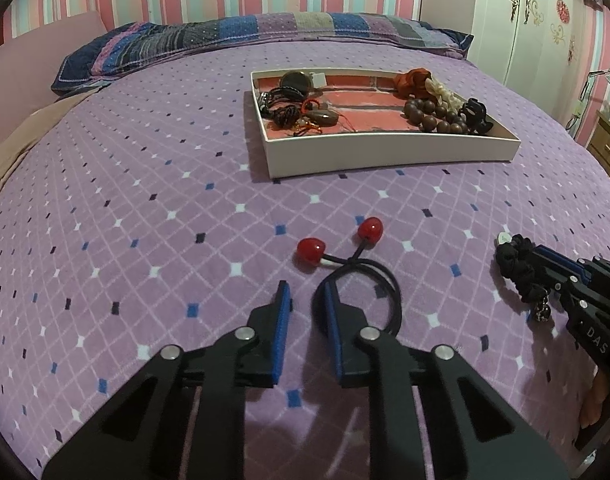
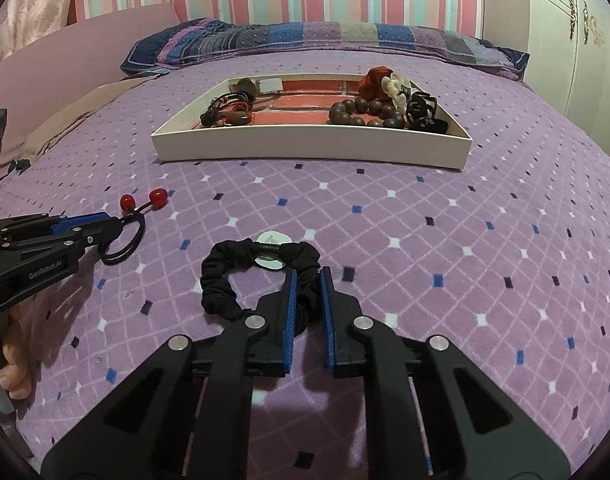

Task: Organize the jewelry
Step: 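Close the right tool on the black scrunchie while the left tool grips the red-ball hair tie, then carry the black scrunchie with the right tool while the left tool carries the hair tie into the tray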

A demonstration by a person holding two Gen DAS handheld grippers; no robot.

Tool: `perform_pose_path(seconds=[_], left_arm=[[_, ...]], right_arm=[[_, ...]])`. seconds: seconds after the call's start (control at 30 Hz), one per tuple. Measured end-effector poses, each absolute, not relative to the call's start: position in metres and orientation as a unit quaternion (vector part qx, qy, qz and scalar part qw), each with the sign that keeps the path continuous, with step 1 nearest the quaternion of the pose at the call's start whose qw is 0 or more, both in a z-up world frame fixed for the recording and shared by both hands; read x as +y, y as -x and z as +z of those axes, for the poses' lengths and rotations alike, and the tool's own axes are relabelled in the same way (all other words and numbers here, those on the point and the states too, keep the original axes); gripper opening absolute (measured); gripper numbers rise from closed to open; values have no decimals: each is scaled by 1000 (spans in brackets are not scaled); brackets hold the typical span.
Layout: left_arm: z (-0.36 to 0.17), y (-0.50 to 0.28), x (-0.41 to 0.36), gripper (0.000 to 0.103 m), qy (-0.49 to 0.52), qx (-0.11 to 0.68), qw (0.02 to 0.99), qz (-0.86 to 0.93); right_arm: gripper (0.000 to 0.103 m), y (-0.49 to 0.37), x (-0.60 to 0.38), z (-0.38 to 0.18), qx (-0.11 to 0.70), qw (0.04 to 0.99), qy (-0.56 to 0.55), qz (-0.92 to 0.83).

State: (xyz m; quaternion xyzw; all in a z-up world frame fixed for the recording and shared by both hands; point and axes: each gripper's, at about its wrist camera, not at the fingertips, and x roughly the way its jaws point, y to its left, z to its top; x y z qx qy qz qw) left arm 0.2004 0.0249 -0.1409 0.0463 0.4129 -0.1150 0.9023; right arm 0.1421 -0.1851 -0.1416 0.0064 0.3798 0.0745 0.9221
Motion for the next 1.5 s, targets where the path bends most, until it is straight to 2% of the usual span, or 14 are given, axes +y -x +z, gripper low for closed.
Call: perform_pose_path(seconds=[0.17, 0.37, 0.9, 1.23, 1.5], left_arm=[[-141, -200, 25, 9, -46, 412, 903, -113], [-138, -199, 24, 4, -44, 409, 904, -114], [-91, -213, 9, 3, -34, 357, 925, -129], [-36, -273, -9, 3, -21, 304, 944, -125], [-65, -347, -20, 3, 7, 358, 927, -112]], right_arm=[[11, -140, -186, -140, 379, 922, -11, 77], [10, -141, -192, -136, 376, 923, -28, 77], [10, -176, -227, -104, 330, 940, -56, 70], [10, -237, -236, -61, 283, 955, -44, 71], [10, -314, -235, -74, 311, 948, -41, 53]])
